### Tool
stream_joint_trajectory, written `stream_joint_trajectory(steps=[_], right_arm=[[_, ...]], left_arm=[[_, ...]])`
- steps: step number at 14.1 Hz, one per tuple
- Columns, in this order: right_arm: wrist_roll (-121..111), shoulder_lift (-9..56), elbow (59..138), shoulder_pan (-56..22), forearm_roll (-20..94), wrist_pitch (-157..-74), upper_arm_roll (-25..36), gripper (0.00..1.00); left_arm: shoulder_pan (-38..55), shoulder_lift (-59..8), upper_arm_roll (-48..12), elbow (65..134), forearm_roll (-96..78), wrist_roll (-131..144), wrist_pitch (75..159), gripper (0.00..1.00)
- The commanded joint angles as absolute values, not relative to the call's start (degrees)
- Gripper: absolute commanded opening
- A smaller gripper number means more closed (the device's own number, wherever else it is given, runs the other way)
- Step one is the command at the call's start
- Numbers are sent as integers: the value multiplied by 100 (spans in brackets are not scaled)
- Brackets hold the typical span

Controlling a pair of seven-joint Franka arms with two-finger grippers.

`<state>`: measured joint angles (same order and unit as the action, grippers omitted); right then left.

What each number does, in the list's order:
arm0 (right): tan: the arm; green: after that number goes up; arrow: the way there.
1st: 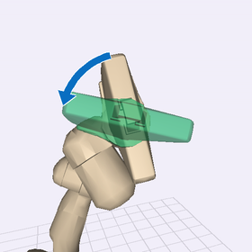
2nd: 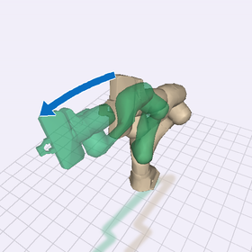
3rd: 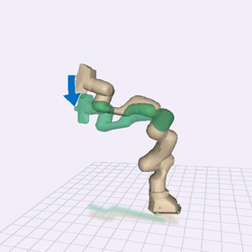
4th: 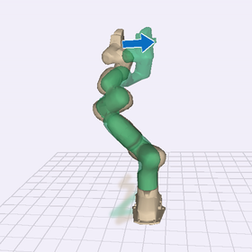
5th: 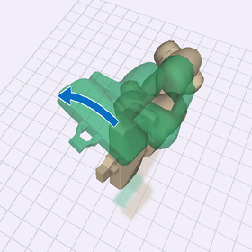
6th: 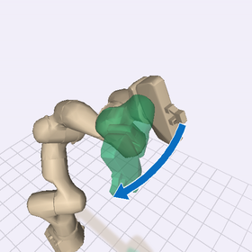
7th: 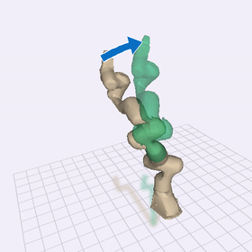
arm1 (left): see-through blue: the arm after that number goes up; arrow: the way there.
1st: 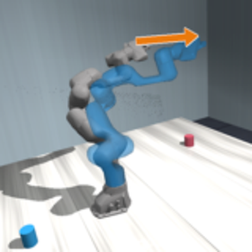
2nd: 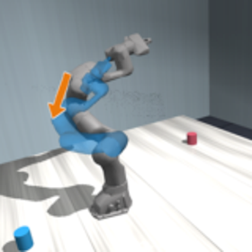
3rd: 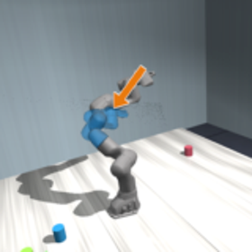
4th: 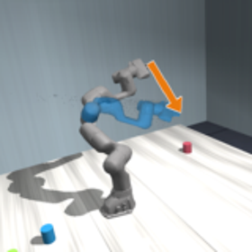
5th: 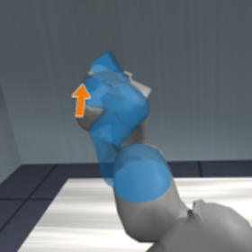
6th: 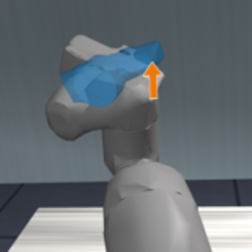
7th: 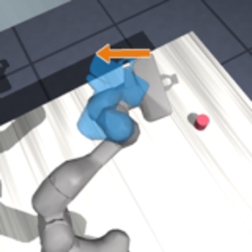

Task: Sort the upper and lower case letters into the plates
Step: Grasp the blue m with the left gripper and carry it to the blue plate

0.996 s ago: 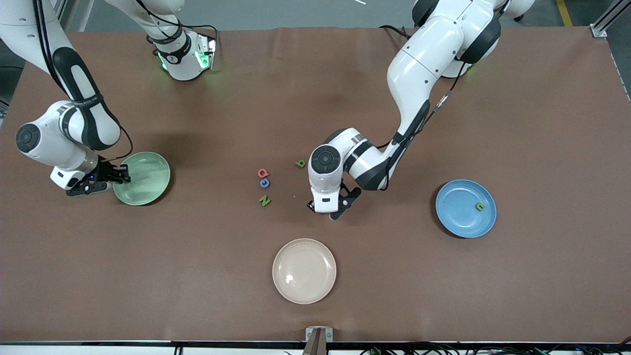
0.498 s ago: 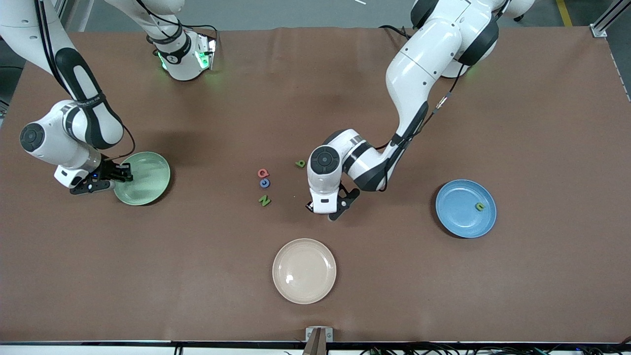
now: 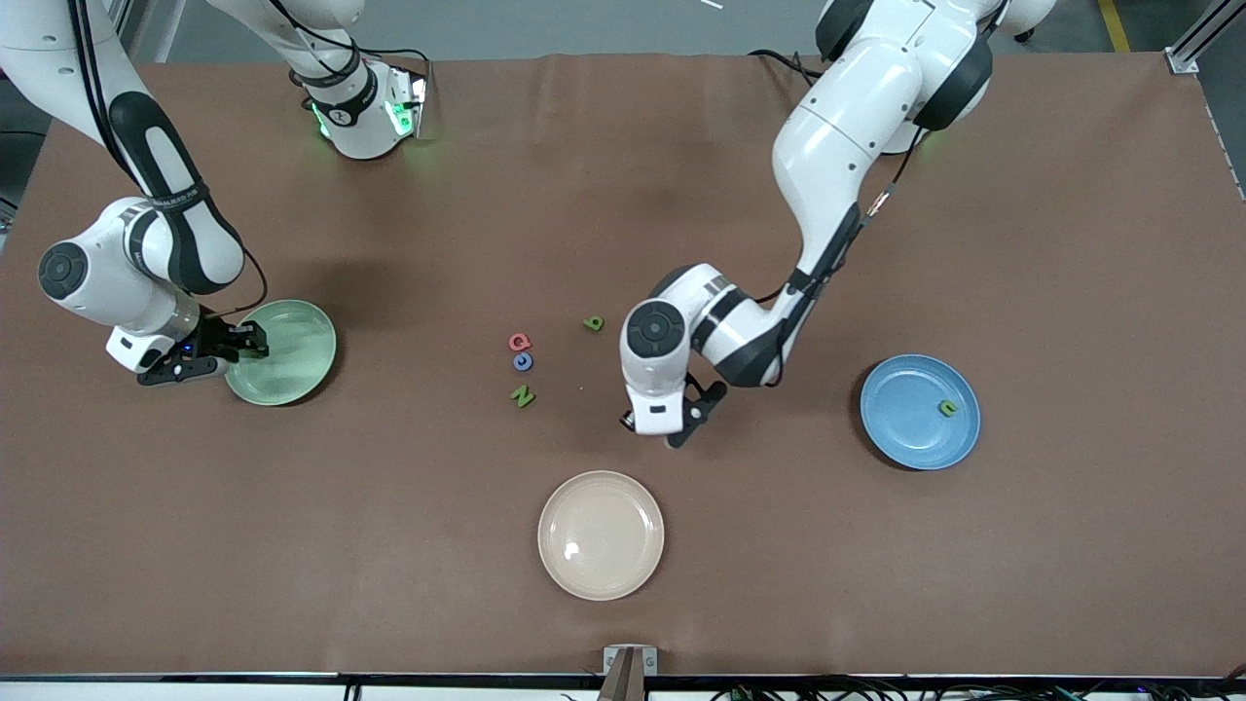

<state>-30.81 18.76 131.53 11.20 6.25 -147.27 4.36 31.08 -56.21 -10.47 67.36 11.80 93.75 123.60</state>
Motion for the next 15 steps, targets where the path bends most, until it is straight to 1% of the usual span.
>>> stream_joint_trajectory(steps=[1, 3, 4, 6, 8, 9, 10, 12, 13, 15], right_arm=[[-2114, 1442, 12957, 670, 554, -13917, 413, 89], [-920, 1450, 12456, 213, 554, -13039, 404, 89], [-279, 1476, 12176, -41, 554, -12599, 396, 89], [777, 1555, 11709, -525, 554, -12201, 396, 89], [1832, 1870, 11296, -1070, 545, -12199, 404, 89], [2350, 2072, 11068, -1281, 545, -12199, 396, 89], [2747, 2266, 10848, -1527, 554, -12208, 396, 90], [3101, 2661, 10444, -1879, 606, -12278, 396, 99], [3207, 2820, 10250, -1977, 633, -12304, 396, 100], [3523, 3127, 9968, -2205, 633, -12410, 396, 100]], left_arm=[[2761, -5020, -1046, 7048, 1125, 9255, 11763, 1], [2638, -4826, -1046, 7180, 1142, 8949, 11278, 2], [2498, -4599, -1046, 7485, 1143, 8808, 11215, 2], [2094, -4081, -1072, 8222, 1151, 8649, 11224, 2], [1585, -3597, -1151, 8944, 1125, 8142, 11285, 0], [1295, -3464, -1264, 9200, 1116, 7738, 11311, 0], [892, -3350, -1448, 9376, 1116, 7412, 11312, 1], [31, -3270, -1844, 9649, 1125, 6815, 11312, 1], [-443, -3270, -2081, 9781, 1125, 6263, 11320, 1], [-1209, -3270, -2354, 9957, 1169, 5401, 11329, 2]])
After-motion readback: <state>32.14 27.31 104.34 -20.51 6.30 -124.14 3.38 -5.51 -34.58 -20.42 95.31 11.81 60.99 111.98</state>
